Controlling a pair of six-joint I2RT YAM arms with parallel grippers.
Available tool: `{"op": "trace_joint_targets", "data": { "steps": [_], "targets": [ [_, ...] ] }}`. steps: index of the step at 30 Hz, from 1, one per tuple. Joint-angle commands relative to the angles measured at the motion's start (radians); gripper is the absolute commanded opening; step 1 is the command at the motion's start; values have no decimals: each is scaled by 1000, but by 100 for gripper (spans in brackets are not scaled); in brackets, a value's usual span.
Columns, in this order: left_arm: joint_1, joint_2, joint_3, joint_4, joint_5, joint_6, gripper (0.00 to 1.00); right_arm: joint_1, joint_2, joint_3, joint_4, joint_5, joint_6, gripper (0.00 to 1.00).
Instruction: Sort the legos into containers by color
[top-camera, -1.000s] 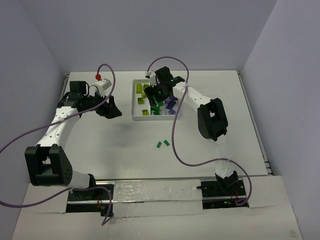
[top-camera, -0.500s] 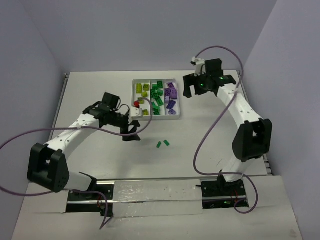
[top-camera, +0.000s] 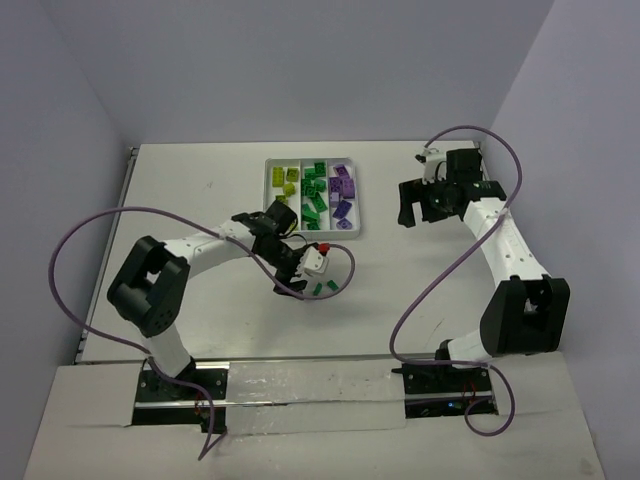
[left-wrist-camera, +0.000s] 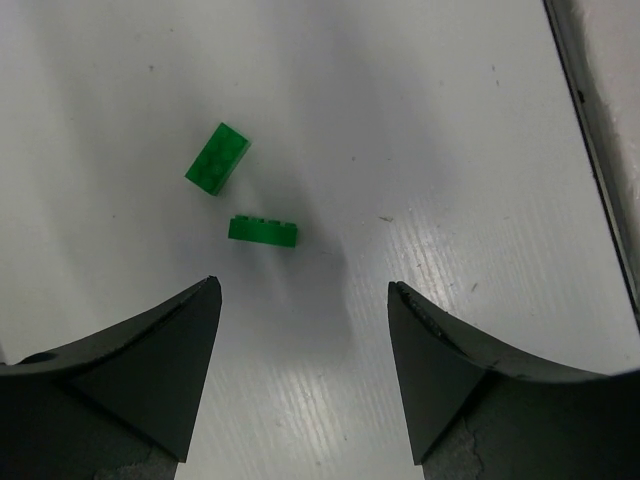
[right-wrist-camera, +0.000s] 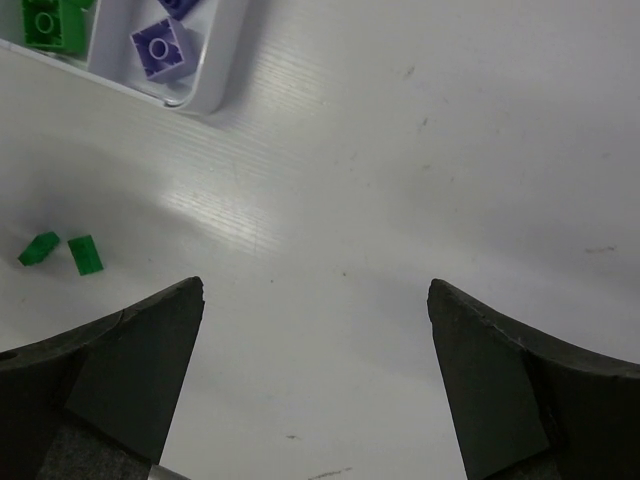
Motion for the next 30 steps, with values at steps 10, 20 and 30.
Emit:
{"op": "trace_joint_targets", "data": {
  "steps": [10, 20, 30],
  "targets": [
    [-49, 153, 116, 77, -68, 17, 75, -77, -56, -41, -22, -30, -55, 100],
    [-72, 184, 126, 74, -81, 28, 75, -82, -40, -58, -12, -31, -65, 100],
    [-98, 200, 125, 67, -95, 25, 64, -86, -36, -76, 3, -35, -58, 100]
  ]
}}
